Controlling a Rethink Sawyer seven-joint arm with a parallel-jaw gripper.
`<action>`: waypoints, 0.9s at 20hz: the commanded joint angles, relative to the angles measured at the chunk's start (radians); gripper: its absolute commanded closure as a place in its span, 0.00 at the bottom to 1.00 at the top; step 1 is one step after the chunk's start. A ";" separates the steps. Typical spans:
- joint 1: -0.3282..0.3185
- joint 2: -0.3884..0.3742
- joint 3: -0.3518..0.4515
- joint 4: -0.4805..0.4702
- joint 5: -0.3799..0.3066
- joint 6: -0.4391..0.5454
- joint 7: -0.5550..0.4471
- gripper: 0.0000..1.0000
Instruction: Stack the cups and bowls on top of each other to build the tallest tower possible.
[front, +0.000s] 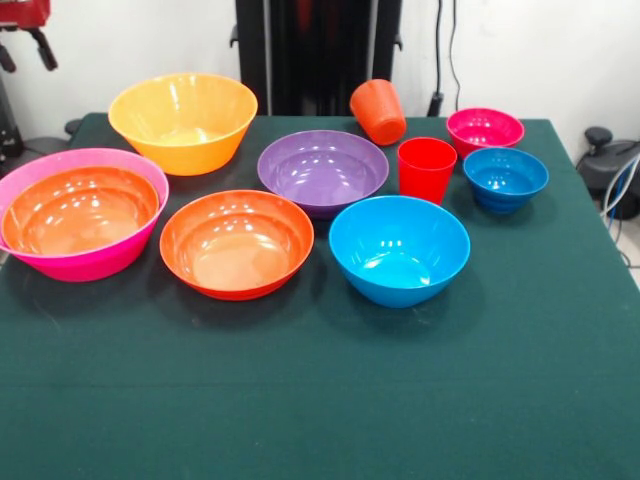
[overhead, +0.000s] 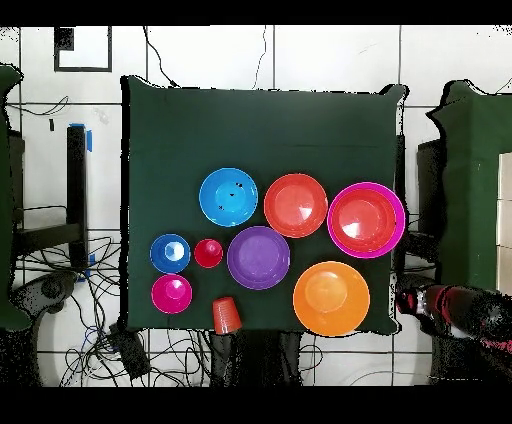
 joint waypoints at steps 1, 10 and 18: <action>0.013 0.071 0.115 0.053 -0.107 -0.001 -0.254 0.00; 0.001 0.108 0.132 0.105 -0.130 -0.048 -0.178 0.00; 0.010 0.116 0.123 0.158 -0.132 -0.079 -0.100 0.00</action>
